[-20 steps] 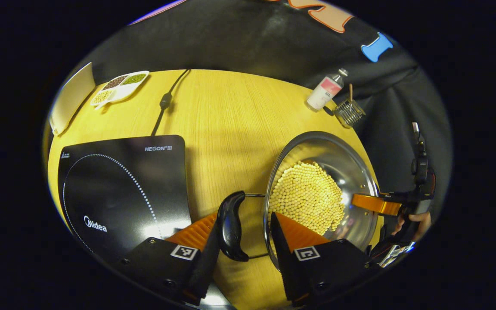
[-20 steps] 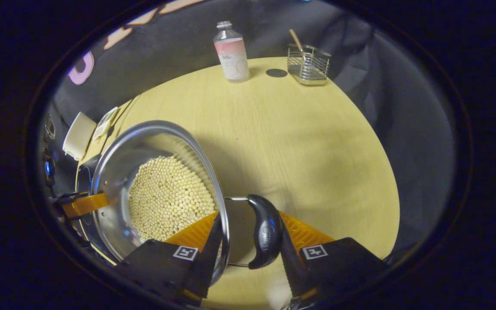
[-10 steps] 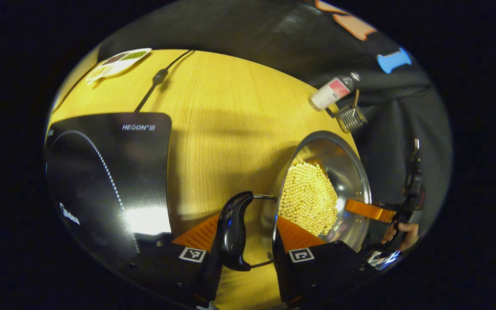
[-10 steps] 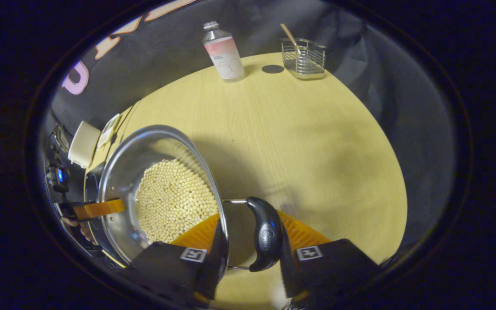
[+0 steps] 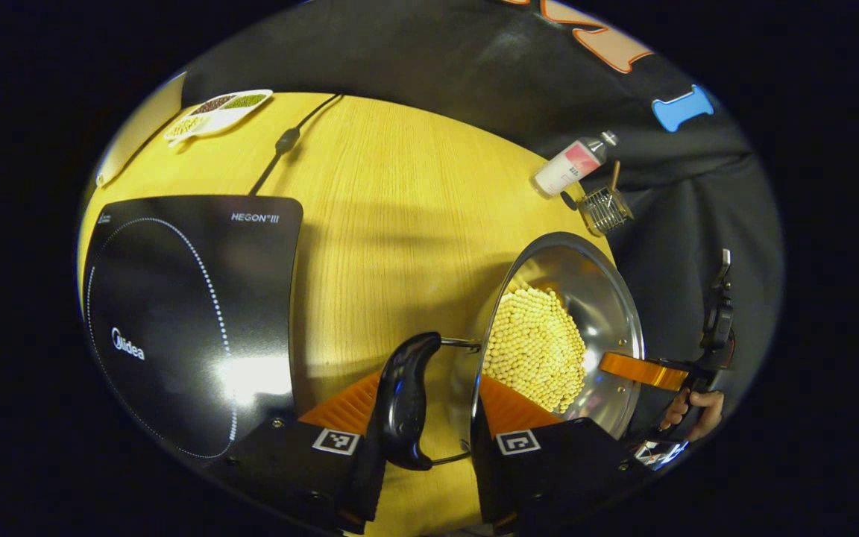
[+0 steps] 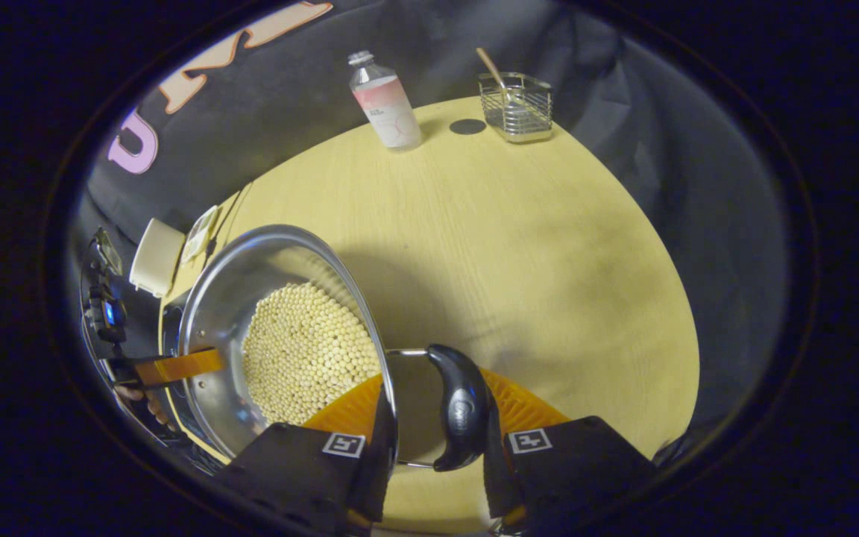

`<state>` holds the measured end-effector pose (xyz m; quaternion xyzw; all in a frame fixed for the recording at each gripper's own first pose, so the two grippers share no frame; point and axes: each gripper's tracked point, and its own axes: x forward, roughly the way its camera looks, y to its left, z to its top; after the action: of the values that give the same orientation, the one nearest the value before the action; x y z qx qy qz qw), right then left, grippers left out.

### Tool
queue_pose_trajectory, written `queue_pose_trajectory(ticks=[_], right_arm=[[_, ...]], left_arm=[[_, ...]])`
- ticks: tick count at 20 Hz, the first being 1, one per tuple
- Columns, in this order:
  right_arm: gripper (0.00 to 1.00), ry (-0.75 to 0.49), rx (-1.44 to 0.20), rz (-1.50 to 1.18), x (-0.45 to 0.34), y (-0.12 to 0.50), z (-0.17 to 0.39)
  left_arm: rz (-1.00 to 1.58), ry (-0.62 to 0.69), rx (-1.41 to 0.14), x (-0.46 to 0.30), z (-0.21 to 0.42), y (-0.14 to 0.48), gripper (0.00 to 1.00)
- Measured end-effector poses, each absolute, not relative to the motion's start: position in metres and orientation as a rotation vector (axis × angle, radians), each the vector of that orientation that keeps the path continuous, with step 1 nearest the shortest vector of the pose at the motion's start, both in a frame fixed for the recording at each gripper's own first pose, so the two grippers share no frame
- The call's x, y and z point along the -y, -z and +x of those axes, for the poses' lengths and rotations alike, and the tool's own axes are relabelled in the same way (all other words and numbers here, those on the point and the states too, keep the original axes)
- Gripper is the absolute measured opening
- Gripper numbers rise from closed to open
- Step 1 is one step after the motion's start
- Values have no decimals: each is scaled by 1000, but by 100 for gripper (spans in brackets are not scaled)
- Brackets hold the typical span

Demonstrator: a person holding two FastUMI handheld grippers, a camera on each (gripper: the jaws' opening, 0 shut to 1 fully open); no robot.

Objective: First push the handle of the pot to place it horizontally, then grasp the pot with both hands and set it on the induction cooktop.

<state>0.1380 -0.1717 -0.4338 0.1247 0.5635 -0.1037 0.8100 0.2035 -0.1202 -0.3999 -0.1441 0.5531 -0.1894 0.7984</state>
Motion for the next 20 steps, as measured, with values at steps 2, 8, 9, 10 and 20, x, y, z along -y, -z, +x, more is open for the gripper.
queue_pose_trajectory(ticks=[2,8,9,10,20], right_arm=[[47,211,-1198,270,164,424,134],[48,122,-1176,237,125,394,136],[47,103,-1172,230,118,389,137],[47,81,-1171,225,108,387,138],[47,-33,-1161,197,12,375,138]], left_arm=[[-296,396,-1173,114,202,388,52],[-316,319,-1125,75,181,348,52],[-320,299,-1116,67,176,342,52],[-322,280,-1104,57,172,336,52],[-331,168,-1040,-37,151,307,52]])
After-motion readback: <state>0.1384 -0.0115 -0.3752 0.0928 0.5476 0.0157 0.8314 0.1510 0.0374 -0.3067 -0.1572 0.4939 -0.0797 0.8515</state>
